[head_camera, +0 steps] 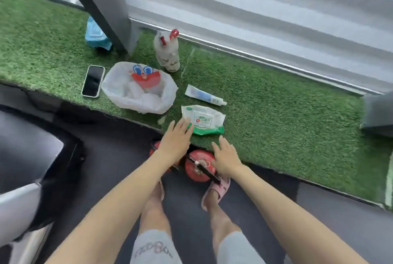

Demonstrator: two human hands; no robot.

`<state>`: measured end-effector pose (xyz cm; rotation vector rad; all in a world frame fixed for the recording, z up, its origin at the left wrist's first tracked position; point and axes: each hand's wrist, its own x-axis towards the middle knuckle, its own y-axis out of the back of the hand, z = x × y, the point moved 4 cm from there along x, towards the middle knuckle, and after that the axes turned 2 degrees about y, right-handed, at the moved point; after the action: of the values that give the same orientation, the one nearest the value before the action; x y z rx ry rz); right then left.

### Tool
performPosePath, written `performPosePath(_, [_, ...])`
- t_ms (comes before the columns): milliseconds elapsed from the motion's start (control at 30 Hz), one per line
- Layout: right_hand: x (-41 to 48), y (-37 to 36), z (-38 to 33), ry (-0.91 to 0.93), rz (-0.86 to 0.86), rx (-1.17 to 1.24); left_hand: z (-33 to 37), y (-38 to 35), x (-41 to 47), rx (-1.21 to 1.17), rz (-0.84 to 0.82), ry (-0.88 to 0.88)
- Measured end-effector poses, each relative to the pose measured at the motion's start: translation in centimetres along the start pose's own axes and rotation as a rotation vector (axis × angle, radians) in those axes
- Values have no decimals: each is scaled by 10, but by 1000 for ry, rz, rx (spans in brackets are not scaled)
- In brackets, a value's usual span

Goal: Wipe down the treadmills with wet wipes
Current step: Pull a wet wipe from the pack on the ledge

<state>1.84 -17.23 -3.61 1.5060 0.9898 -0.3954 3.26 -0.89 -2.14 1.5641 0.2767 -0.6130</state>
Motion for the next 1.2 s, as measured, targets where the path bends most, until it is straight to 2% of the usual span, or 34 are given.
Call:
performPosePath(100, [46, -7, 10, -23, 73, 68, -6, -31, 38, -85, -48, 59])
performPosePath(267, [114, -15, 15, -59, 213, 172, -19, -75, 92, -96, -107, 4])
performPosePath(400, [153, -18, 13, -38, 260, 171, -27, -93, 119, -158, -98, -24])
performPosePath(500, [174, -21, 14, -80, 285, 227, -31, -101, 141, -197, -20, -61])
performPosePath(700, [176, -38, 23, -147, 327, 426, -26, -108, 172, -110, 97, -176])
performPosePath(833, [172, -37, 32, -124, 262, 417, -12, -114, 183, 9, 107, -243])
performPosePath(1033, [166, -44, 43, -139, 323, 411, 0, -116, 192, 74, 179, -308])
performPosePath(1200, [163, -55, 47, -150, 318, 420, -6, -121, 195, -10, 220, -398])
